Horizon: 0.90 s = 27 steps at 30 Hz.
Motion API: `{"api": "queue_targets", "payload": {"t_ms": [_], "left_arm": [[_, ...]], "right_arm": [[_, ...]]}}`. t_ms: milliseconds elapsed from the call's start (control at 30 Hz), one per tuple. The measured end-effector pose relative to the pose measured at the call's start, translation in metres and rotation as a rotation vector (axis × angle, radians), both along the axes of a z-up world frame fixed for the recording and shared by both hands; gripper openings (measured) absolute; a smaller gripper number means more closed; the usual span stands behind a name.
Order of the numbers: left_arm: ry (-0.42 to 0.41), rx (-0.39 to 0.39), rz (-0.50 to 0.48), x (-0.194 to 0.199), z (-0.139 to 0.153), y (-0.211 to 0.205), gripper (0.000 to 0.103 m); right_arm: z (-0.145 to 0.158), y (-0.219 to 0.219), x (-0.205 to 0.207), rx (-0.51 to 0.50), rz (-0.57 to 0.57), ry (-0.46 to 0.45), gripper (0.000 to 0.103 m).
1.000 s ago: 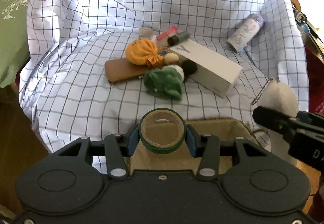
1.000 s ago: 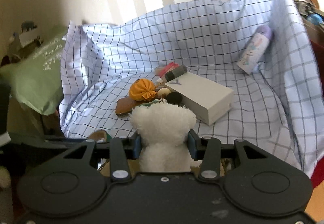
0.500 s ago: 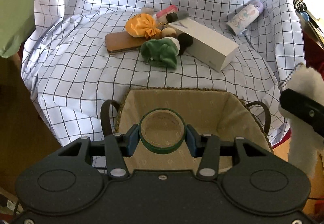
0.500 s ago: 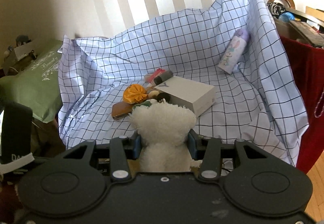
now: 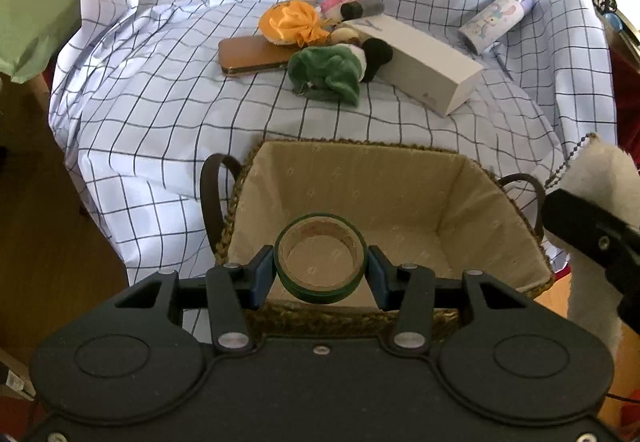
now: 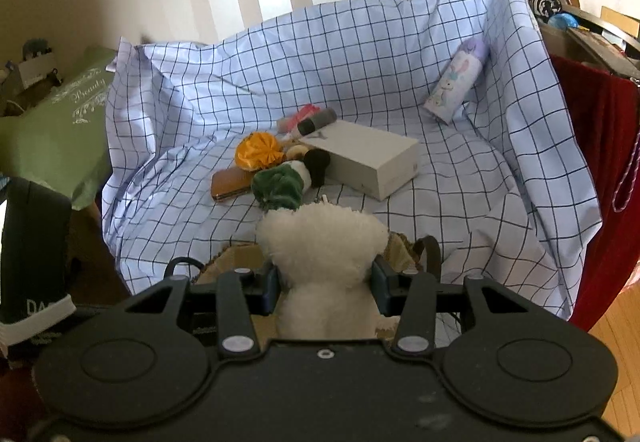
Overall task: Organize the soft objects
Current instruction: 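Drop the green tape into the basket while the right tool drops the bunny in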
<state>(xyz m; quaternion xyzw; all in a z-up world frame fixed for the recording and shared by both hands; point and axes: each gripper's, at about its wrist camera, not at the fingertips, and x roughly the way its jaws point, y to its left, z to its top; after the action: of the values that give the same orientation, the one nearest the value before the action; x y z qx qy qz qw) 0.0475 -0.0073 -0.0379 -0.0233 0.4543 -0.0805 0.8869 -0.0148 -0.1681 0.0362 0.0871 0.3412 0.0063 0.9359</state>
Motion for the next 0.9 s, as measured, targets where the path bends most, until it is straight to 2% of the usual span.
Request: {"api": "queue_targets", "payload": {"t_ms": [267,400,667,767,900], "left_arm": [[-0.001,0.008,0.026,-0.001,-0.002,0.002,0.049],[-0.013,0.022,0.033,-0.003,-0.002,0.002,0.056],[-0.022,0.041,0.031,-0.007,-0.001,0.0,0.057],[-0.029,0.051,0.029,-0.008,-0.001,-0.001,0.057],[-0.03,0.049,0.027,-0.008,-0.001,-0.001,0.06]], "right_arm": [[-0.004,-0.002,0.005,0.009,-0.004,0.025,0.045],[-0.007,-0.003,0.008,0.011,-0.006,0.037,0.045],[-0.011,-0.002,0.024,0.001,-0.01,0.048,0.046],[-0.015,-0.003,0.03,0.014,-0.016,0.058,0.05],[-0.018,-0.004,0.031,0.018,-0.031,0.06,0.068]]}}
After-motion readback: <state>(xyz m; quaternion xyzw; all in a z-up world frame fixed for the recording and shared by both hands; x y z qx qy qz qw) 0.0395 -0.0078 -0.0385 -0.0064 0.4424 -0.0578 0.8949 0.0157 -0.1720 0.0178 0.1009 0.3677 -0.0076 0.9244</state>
